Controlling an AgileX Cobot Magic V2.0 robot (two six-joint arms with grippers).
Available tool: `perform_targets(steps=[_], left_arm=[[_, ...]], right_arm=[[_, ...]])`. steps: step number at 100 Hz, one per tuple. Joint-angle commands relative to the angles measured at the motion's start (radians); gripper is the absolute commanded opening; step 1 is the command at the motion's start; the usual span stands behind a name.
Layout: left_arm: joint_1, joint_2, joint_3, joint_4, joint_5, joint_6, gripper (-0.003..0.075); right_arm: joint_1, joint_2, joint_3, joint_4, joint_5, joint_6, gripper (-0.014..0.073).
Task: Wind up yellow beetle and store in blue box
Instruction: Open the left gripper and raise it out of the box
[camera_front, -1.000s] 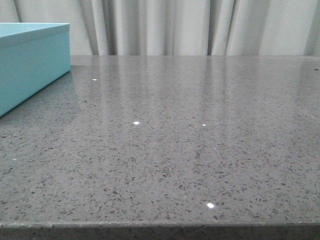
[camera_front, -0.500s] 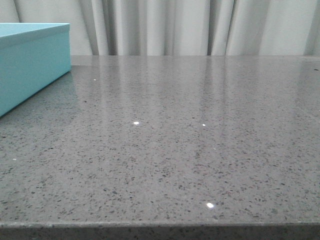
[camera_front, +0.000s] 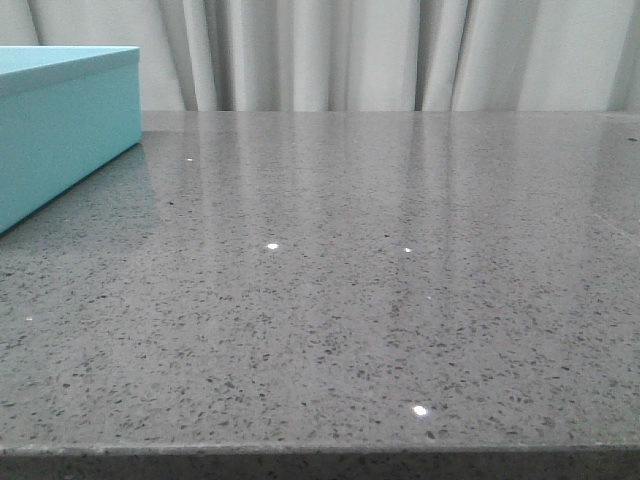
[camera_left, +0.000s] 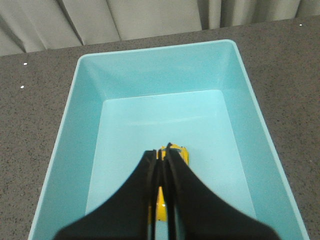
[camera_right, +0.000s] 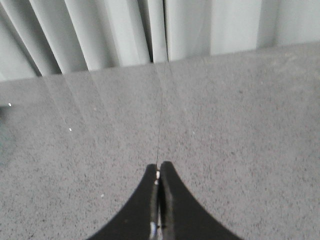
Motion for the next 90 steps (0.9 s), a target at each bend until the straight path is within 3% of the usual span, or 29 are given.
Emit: perform_targets(steps=[1, 21, 43, 90], left_arm=[[-0.016, -0.076, 0.045, -0.018, -0.107, 0.007, -0.002], [-0.041, -0.232, 0.224, -0.026, -0.21, 0.007, -0.002], [-0.047, -0.402, 0.382, -0.038, -0.228, 0.007, -0.002], [-0.047, -0.674, 0.514, -0.079, -0.224, 0.007, -0.002]], right_arm=[[-0.001, -0.033, 0.004, -0.06, -0.122, -0.011, -0.0059], [-0.001, -0.101, 0.074, -0.072, -0.179, -0.011, -0.0059], [-0.002, -0.133, 0.141, -0.073, -0.165, -0.011, -0.0059], [-0.002, -0.275, 0.229, -0.107, -0.221, -0.011, -0.0059]])
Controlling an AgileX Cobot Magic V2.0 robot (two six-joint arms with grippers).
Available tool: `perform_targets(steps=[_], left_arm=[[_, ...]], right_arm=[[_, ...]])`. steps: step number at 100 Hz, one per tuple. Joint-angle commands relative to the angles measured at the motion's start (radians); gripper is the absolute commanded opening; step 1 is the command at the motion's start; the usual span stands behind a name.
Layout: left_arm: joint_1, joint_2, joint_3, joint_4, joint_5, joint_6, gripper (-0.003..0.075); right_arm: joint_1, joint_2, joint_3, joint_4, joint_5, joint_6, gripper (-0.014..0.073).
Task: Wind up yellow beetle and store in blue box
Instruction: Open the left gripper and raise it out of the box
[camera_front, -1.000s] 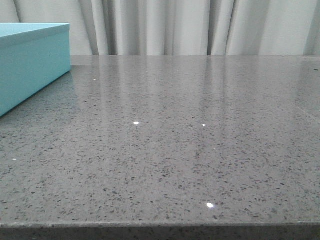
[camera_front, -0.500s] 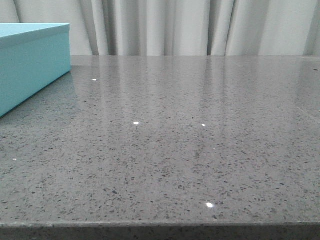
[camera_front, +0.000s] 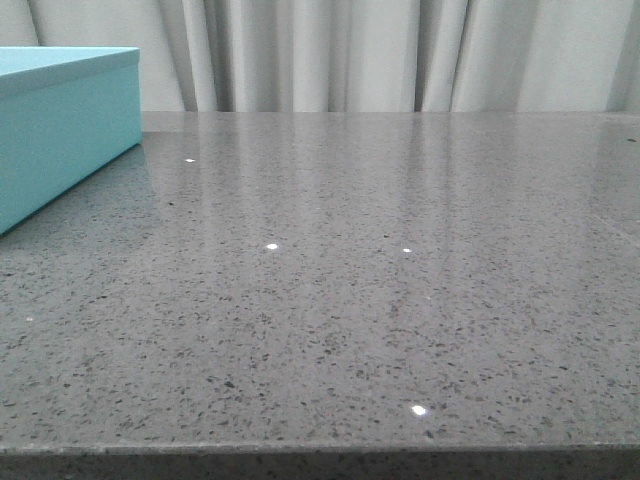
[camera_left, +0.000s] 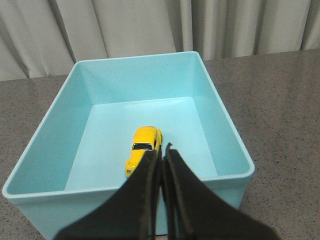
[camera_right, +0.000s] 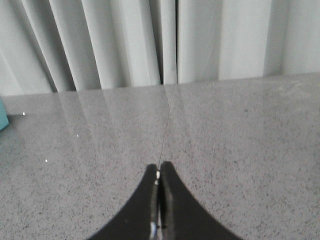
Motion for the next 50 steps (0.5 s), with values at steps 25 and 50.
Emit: perform_targets(steps=[25, 50], left_arm=[[-0.01, -0.16, 0.075, -0.019, -0.076, -0.001, -0.002], [-0.01, -0.253, 0.149, -0.019, -0.083, -0.001, -0.002]], right_arm=[[-0.002, -0.072, -0.017, -0.069, -0.066, -0.011, -0.0059], [-0.002, -0.142, 0.028, -0.138, -0.056, -0.011, -0.0059]])
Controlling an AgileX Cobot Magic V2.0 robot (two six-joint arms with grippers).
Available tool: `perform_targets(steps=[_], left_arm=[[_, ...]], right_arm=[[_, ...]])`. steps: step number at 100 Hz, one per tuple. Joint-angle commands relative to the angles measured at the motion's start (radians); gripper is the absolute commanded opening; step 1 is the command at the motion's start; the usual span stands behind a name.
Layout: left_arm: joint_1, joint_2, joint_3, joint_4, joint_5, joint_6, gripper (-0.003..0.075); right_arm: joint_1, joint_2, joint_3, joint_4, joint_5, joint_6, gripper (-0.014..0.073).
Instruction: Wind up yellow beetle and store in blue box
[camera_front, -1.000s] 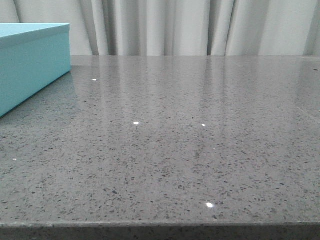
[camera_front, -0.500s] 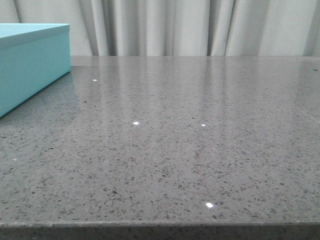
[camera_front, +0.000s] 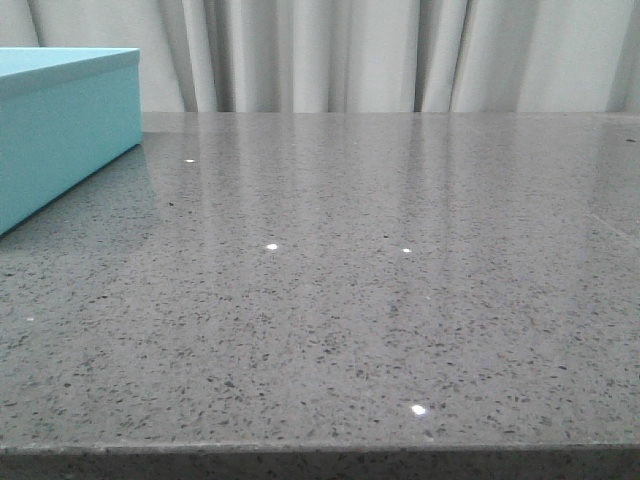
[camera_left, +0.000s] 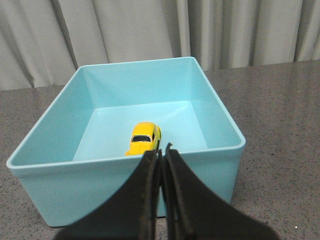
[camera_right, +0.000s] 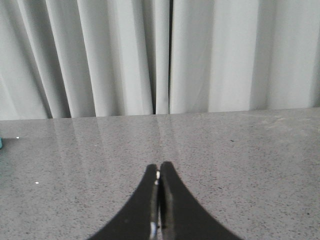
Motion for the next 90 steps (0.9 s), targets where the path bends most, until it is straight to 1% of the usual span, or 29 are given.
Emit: perform_targets(steps=[1, 90], left_arm=[[-0.01, -0.009, -0.003, -0.015, -0.081, -0.001, -0.002], [-0.01, -0.019, 0.006, -0.015, -0.079, -0.001, -0.002]], right_arm=[[-0.002, -0.004, 0.0, -0.054, -0.061, -0.011, -0.0059], [-0.002, -0.01, 0.011, -0.054, -0.065, -0.011, -0.0059]])
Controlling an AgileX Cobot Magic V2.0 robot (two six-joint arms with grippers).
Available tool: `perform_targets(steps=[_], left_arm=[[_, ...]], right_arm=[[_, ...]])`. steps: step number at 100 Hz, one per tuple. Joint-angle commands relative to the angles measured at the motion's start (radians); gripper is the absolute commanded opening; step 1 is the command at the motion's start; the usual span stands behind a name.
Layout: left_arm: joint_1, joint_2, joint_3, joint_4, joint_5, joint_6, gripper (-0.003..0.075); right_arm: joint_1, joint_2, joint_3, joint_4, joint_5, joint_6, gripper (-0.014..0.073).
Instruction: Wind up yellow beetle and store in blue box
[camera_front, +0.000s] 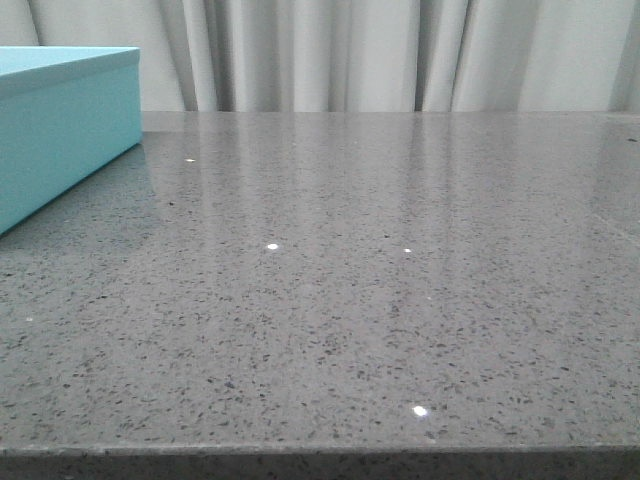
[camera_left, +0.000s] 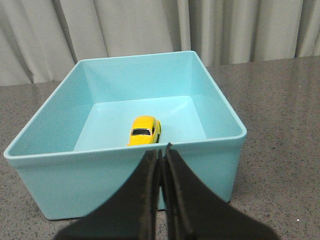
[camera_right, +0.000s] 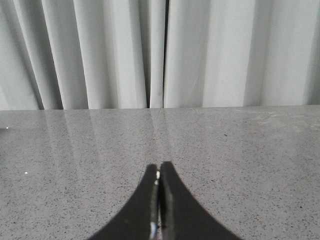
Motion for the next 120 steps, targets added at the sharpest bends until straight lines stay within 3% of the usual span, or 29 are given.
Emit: perform_targets(steps=[1, 23, 33, 50, 64, 85, 94, 120], left_arm=[[-0.01, 0.01, -0.026, -0.015, -0.079, -0.001, -0.002], [-0.01, 0.01, 0.016, 0.027, -0.087, -0.001, -0.002], [-0.01, 0.01, 0.071, 0.036, -0.174, -0.025, -0.002], [-0.01, -0.049, 0.212, 0.088, -0.439, -0.087, -0.002], [-0.01, -0.117, 0.308, 0.094, -0.462, -0.191, -0.002], [-0.03, -0.117, 0.436, 0.115, -0.575, -0.196, -0.002], [-0.043, -0.117, 0.431, 0.115, -0.514, -0.196, -0.002], [-0.043, -0.117, 0.431, 0.115, -0.504, -0.196, -0.002]], right_arm=[[-0.002, 0.007, -0.025, -0.033, -0.067, -0.011, -0.0059], [-0.002, 0.007, -0.025, -0.033, -0.067, -0.011, -0.0059], [-0.002, 0.007, -0.025, -0.033, -0.067, -0.011, -0.0059], [-0.002, 0.007, -0.025, -0.033, -0.067, -0.011, -0.0059], [-0.002, 0.007, -0.025, -0.033, -0.067, -0.011, -0.0059], [-0.002, 0.009, -0.025, -0.033, -0.064, -0.011, -0.0059], [-0.002, 0.009, -0.025, -0.033, -0.065, -0.011, -0.0059], [-0.002, 0.009, -0.025, -0.033, -0.062, -0.011, -0.0059]])
